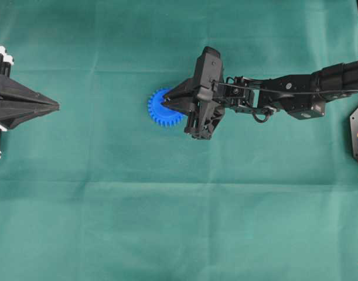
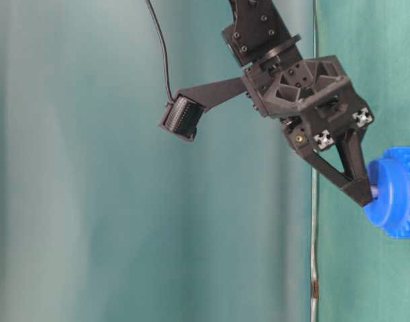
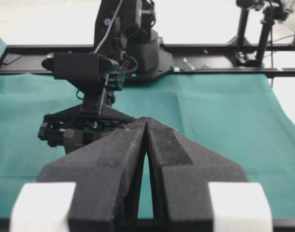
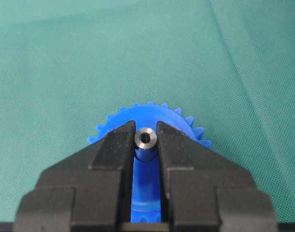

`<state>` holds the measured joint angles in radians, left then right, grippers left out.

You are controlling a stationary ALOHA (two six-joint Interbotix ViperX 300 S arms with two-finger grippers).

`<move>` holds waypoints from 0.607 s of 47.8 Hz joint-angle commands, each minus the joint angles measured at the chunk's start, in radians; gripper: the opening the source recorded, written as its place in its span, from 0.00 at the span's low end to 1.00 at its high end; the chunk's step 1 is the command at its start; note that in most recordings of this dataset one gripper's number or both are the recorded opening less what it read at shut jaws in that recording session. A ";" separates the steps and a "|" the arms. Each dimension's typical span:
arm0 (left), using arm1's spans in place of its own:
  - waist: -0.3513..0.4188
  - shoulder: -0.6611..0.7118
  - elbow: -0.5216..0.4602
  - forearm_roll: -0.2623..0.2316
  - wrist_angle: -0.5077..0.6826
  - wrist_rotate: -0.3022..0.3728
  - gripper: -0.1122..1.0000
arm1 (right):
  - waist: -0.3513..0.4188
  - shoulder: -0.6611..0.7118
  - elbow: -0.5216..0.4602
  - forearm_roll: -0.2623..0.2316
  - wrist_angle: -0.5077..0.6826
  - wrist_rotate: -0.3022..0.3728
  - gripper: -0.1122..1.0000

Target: Insert the shaft placed at a random location into the center hole of the medium gear at another random location.

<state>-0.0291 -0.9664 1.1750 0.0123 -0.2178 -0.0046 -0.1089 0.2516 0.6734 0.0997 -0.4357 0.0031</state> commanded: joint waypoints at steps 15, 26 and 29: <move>0.003 0.005 -0.020 0.002 -0.006 -0.002 0.10 | 0.005 -0.017 -0.008 0.003 0.009 -0.003 0.26; 0.003 0.005 -0.020 0.002 -0.005 -0.002 0.10 | 0.011 -0.017 -0.008 0.003 0.009 -0.002 0.82; 0.003 0.005 -0.020 0.002 -0.006 -0.002 0.10 | 0.011 -0.017 -0.009 0.003 0.009 -0.003 0.91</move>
<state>-0.0291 -0.9664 1.1750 0.0123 -0.2163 -0.0046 -0.1012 0.2516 0.6750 0.1012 -0.4264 0.0031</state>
